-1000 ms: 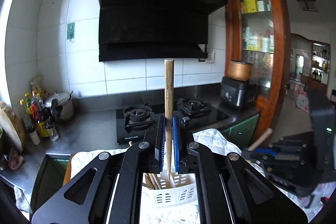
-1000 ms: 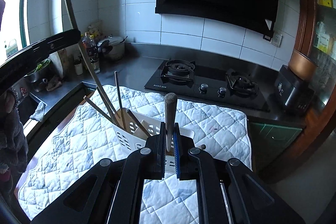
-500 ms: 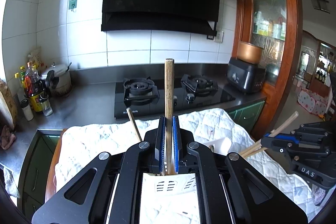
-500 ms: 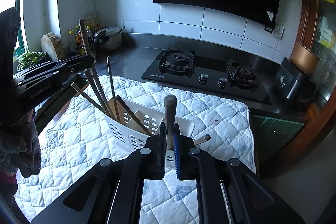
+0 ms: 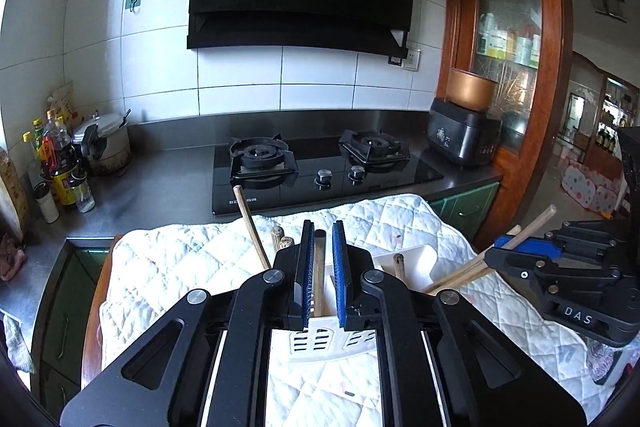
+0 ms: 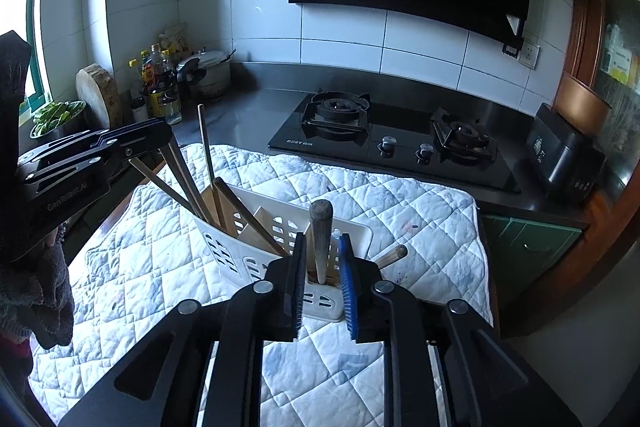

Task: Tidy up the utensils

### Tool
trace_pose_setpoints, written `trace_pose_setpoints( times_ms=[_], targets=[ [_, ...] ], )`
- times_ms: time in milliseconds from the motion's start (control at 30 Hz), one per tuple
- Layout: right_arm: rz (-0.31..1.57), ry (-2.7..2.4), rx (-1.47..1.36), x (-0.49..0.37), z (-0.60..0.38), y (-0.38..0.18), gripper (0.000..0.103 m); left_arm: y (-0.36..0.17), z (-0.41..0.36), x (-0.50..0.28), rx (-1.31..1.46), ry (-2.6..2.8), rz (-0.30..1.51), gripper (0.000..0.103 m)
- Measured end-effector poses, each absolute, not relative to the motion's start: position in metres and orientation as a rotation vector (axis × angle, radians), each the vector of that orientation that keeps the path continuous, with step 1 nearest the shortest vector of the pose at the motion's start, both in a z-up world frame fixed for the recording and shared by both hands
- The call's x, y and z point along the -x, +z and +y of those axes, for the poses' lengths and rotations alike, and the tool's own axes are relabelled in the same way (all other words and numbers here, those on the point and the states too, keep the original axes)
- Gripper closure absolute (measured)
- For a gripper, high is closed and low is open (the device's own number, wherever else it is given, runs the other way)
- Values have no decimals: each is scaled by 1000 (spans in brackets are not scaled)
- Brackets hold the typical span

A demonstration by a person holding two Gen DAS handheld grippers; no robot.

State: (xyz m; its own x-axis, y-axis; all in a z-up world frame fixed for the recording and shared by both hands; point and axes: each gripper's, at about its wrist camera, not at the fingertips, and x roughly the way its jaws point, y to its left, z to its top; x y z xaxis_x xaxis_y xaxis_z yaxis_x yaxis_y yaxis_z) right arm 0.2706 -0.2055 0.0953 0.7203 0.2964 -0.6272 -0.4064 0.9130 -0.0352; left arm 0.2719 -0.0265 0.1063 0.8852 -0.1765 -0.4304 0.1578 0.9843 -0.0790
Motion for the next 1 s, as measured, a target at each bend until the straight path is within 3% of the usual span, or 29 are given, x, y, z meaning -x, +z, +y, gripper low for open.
trace_pose_setpoints(
  times_ms=[67, 100, 133, 267, 367, 467, 533, 600, 667, 700, 1000],
  targets=[
    [651, 384, 178, -268, -205, 97, 75, 109, -27, -266, 38, -171, 439, 86],
    [646, 382, 175, -267, -206, 98, 69, 112, -27, -262, 39, -167, 431, 72],
    [641, 380, 172, -265, -208, 99, 66, 114, -27, -257, 42, -165, 419, 65],
    [618, 368, 162, -256, -213, 105, 59, 121, -24, -240, 47, -163, 395, 64],
    [593, 360, 157, -248, -218, 111, 58, 123, -19, -223, 66, -159, 379, 52],
    [580, 358, 147, -242, -221, 116, 58, 122, -14, -204, 90, -165, 361, 50],
    [576, 368, 138, -241, -222, 120, 62, 119, -11, -191, 111, -162, 354, 45],
    [569, 372, 138, -242, -219, 123, 77, 115, -9, -178, 112, -167, 347, 42],
    [572, 375, 140, -245, -216, 124, 84, 109, -9, -166, 100, -155, 343, 40],
    [578, 379, 140, -247, -215, 124, 94, 106, -8, -160, 97, -155, 342, 40],
    [610, 370, 123, -269, -209, 119, 96, 69, 8, -126, 143, -151, 405, 35]
  ],
)
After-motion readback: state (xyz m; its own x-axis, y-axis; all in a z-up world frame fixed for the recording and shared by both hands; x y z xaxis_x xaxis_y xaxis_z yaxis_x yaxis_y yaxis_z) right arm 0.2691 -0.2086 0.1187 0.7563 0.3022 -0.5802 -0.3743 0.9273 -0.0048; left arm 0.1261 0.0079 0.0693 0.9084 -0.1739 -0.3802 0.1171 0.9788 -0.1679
